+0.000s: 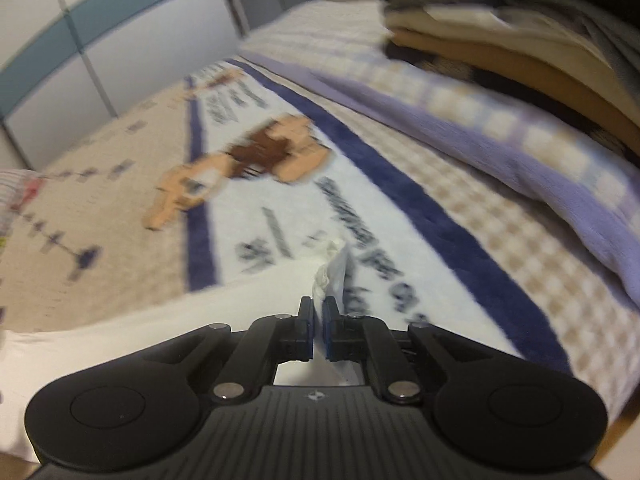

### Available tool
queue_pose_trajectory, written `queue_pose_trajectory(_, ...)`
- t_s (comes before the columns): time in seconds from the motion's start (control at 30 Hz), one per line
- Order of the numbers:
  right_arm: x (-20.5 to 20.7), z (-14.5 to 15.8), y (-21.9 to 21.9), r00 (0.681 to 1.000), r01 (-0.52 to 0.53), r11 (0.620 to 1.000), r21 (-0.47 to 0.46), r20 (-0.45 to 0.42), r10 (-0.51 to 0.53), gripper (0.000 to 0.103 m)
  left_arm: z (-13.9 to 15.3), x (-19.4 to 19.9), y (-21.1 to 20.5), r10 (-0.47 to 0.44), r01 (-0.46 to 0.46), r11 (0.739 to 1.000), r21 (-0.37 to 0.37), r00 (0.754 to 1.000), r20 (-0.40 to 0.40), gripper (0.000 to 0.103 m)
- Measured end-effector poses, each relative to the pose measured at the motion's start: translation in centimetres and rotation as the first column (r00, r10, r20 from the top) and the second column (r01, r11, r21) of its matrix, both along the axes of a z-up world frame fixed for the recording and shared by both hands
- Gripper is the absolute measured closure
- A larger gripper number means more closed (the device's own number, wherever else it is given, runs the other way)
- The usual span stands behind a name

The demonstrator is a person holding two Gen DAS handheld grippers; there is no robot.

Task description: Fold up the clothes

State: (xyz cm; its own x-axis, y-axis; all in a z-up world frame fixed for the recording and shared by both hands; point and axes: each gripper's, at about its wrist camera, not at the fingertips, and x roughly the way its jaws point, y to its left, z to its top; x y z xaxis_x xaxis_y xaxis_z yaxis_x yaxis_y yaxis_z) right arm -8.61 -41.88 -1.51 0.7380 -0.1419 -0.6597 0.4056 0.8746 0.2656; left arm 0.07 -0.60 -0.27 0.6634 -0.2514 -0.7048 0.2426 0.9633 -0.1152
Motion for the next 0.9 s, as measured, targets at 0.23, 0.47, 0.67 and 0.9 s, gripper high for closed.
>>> queue_pose_trajectory(0.23,1.3,2.0,5.4,0.972,-0.226,0.974,0.003,0.063,0.225,0.097,-0.8,0.5,0.0,-0.162,0.102,0.923,-0.372,0.978,-0.135,0.015)
queue_pose_trajectory(0.47,3.4,1.5,11.4,0.918,-0.396,0.918,0.034,0.031,0.395,0.097,-4.2,1.4,-2.5,-0.279,0.053,0.783,-0.620,0.920,-0.274,0.017)
queue_pose_trajectory(0.67,4.3,1.0,15.6,0.860,-0.510,0.859,0.035,-0.009,0.511,0.097,-6.5,2.0,-3.7,-0.298,-0.056,0.676,-0.735,0.892,-0.341,0.016)
queue_pose_trajectory(0.9,4.3,0.8,19.5,0.781,-0.623,0.782,0.026,-0.038,0.623,0.097,-6.7,2.3,-3.5,-0.263,-0.141,0.617,-0.774,0.890,-0.372,0.026)
